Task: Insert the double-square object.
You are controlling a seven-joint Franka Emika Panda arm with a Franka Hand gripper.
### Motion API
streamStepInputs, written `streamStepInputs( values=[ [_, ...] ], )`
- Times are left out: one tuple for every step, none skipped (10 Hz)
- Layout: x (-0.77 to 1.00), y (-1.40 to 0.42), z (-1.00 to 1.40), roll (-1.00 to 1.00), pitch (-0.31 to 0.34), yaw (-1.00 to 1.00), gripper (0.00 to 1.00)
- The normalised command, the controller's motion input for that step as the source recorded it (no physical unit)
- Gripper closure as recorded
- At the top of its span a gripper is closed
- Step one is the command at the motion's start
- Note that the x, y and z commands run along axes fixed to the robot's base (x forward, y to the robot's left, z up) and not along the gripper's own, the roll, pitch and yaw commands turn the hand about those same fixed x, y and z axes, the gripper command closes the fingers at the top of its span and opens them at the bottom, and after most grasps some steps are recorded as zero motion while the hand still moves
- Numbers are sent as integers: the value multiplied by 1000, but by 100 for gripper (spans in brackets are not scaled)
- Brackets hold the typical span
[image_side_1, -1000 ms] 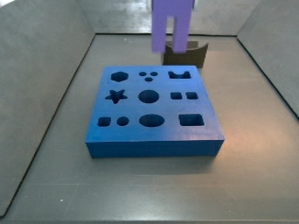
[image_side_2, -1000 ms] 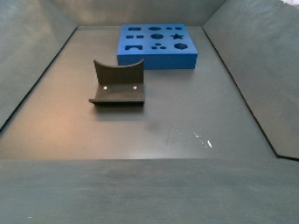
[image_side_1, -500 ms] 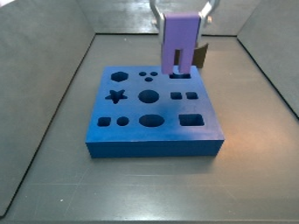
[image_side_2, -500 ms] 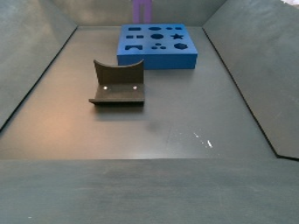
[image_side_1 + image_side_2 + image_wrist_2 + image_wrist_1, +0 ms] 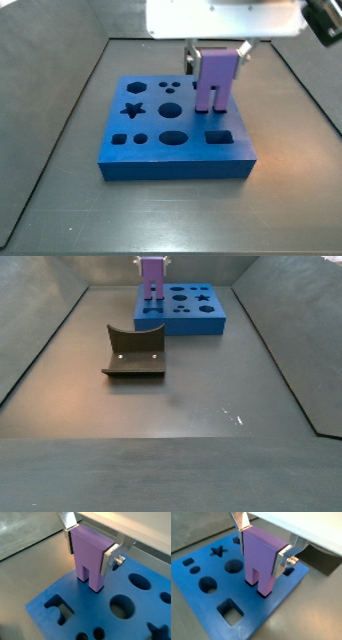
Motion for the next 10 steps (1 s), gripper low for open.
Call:
streamStepInputs(
  values=[
    [269,0,-94,153,139,-26,100],
    [40,0,-231,194,59,-14,100],
    [-374,-9,-557,120,-194,123,100],
    [-354,-177,-389,93,-206,371,100],
    [-334,-3,-274,41,-170,300,100],
    [-106,-17,-277,54,-83,194,100],
    [274,-71,-469,50,0,0,100],
    [323,-86,-660,93,0,-157,100],
    [180,-200,-686,106,0,-306,100],
    [120,-186,-460,57,0,-263,100]
  ],
)
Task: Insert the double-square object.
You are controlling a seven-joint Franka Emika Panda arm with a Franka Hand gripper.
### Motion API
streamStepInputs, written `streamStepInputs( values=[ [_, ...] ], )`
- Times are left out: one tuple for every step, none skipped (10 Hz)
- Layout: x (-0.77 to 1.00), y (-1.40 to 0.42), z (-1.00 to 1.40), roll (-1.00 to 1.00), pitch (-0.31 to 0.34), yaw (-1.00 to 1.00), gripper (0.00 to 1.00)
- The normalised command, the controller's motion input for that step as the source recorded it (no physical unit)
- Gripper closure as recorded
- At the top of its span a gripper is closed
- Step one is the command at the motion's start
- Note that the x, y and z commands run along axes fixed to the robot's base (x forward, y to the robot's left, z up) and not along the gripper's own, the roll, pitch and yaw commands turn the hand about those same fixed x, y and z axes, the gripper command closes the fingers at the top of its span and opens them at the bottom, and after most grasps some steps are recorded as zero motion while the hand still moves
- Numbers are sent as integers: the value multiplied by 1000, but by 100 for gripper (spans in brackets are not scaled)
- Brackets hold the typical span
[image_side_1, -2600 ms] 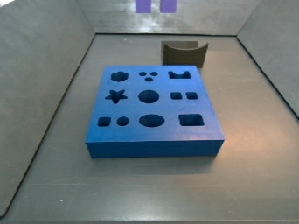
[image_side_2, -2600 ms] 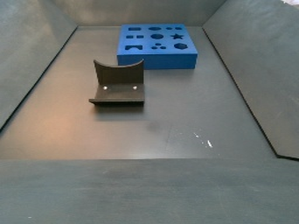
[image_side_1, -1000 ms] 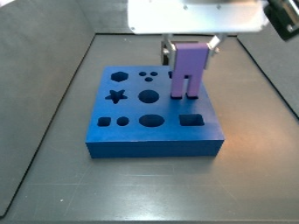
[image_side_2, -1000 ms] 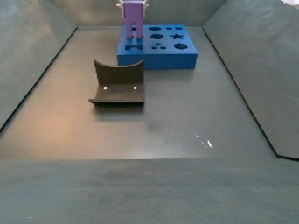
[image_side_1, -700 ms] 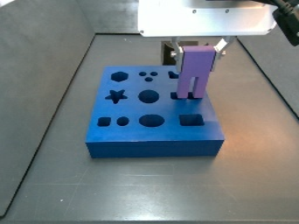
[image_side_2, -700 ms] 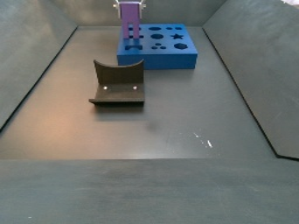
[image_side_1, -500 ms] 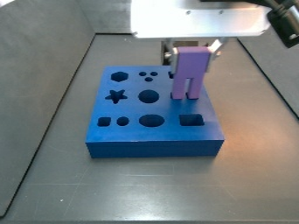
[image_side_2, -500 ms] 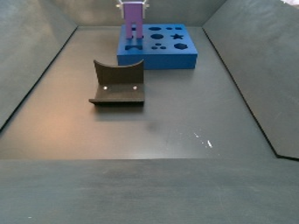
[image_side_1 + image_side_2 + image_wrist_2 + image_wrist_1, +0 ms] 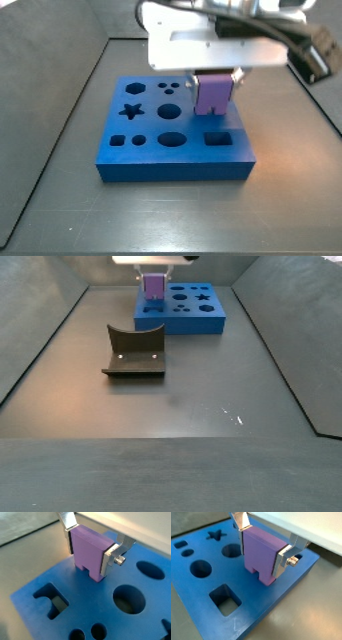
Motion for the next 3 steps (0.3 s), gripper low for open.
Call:
streamStepInputs(
  values=[
    [29,-89,-126,0,0,-134,100],
    [0,0,0,0,13,0,100],
    [0,0,0,0,0,0,100]
  ],
)
